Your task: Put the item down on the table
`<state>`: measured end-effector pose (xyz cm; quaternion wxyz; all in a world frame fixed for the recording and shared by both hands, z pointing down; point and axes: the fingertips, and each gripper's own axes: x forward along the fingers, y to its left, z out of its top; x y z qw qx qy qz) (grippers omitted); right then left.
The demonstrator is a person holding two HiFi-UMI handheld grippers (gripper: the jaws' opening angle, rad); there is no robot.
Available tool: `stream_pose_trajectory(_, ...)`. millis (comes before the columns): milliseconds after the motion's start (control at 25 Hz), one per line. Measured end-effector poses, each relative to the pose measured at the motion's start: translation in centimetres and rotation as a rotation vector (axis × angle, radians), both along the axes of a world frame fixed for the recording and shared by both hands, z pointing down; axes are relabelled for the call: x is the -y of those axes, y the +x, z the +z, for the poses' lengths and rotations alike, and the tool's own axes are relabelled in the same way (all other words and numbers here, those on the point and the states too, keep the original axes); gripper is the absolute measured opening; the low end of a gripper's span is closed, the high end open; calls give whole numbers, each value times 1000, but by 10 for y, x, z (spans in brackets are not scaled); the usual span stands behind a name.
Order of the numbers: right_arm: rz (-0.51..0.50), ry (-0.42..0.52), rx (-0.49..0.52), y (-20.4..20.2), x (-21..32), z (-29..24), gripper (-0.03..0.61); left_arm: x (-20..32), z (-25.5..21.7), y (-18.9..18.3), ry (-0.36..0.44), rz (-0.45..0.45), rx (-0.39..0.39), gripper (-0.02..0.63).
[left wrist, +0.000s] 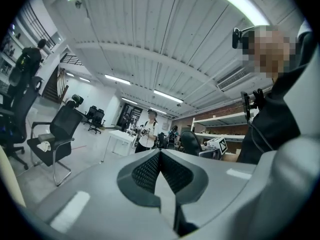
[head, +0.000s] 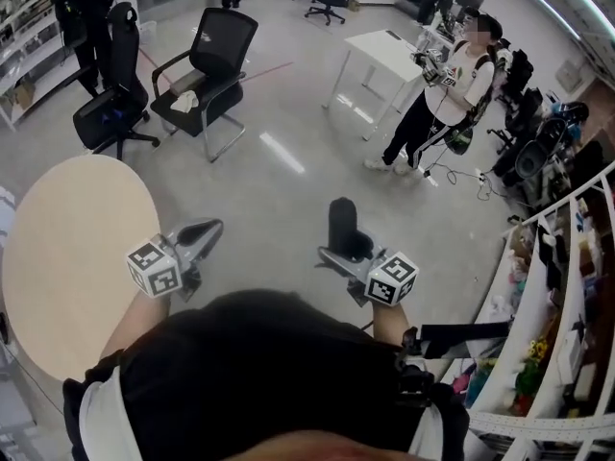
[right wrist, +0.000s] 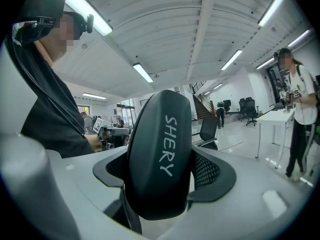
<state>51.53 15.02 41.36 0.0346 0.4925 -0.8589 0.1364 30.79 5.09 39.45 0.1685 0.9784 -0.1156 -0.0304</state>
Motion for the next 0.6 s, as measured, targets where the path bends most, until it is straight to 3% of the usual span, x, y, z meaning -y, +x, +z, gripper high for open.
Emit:
stream_pose_trajectory(400, -258, 44, -19, 106, 127, -34, 367, 70, -30, 92, 36, -245, -4, -6)
stream_pose_trajectory(600, -341, 34, -5, 131, 180, -25, 367, 91, -24, 121, 22, -311, 1, -6)
